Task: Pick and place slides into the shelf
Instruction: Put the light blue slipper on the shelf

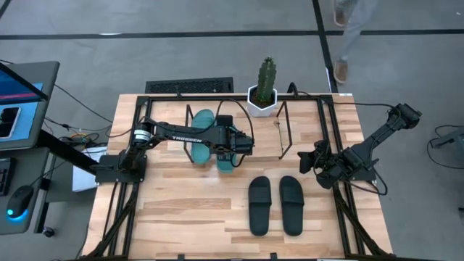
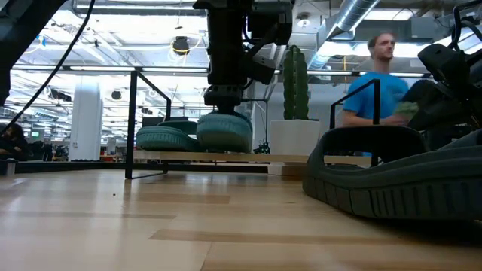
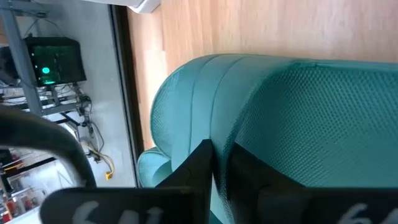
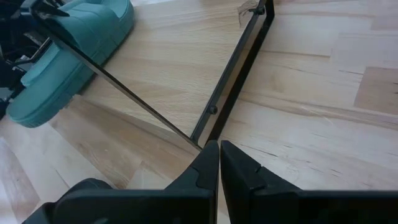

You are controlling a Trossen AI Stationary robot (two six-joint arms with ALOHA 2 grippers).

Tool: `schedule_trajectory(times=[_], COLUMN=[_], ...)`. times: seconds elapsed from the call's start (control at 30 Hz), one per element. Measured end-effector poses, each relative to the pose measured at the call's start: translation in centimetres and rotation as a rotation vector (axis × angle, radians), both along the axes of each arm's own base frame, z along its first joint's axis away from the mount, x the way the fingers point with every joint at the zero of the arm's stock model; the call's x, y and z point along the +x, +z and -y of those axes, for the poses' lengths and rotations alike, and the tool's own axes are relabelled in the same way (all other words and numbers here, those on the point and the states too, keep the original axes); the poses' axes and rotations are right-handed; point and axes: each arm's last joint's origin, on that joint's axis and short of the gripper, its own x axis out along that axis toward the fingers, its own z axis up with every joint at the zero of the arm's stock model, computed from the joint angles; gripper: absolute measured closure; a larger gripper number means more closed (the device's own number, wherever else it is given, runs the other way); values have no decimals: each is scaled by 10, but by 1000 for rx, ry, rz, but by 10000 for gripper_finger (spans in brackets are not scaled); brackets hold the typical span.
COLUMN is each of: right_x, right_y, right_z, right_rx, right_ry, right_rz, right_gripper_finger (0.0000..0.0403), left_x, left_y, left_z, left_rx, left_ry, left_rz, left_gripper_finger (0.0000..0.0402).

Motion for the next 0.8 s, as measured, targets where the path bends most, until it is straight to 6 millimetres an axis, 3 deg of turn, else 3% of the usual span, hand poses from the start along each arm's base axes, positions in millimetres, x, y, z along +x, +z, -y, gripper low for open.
schedule_trajectory(times=[0.8], right_x=[0], right_y=[0], right_z=[0], right_rx=[0], right_ry=[0], right_rz=[0], right_gripper_finger=[395], left_x=[0], left_y=[-1], left_z=[-2], left_rx=[-47], left_ry=[14], left_rz=[11], left_gripper_finger=[364])
